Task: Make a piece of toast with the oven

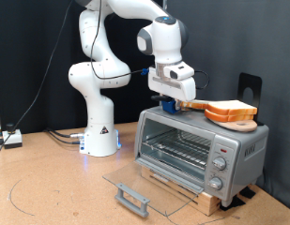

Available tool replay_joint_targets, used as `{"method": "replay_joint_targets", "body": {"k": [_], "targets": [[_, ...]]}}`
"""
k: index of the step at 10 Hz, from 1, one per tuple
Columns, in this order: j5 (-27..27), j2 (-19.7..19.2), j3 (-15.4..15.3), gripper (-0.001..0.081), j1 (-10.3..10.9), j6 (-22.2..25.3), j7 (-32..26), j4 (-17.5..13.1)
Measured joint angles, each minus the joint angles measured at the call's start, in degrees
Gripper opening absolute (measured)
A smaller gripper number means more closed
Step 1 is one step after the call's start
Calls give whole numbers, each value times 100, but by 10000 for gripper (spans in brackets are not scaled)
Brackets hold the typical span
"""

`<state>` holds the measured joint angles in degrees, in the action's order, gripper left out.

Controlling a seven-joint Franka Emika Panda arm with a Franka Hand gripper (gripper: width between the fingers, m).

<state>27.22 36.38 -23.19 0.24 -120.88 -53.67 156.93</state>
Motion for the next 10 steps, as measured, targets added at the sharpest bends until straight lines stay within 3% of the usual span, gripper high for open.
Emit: {"method": "replay_joint_targets", "body": {"k": [8,10], "targets": [[239,-25,-269,391,2,0,228,-1],[607,-36,-287,391,32,-45,225,4]]}}
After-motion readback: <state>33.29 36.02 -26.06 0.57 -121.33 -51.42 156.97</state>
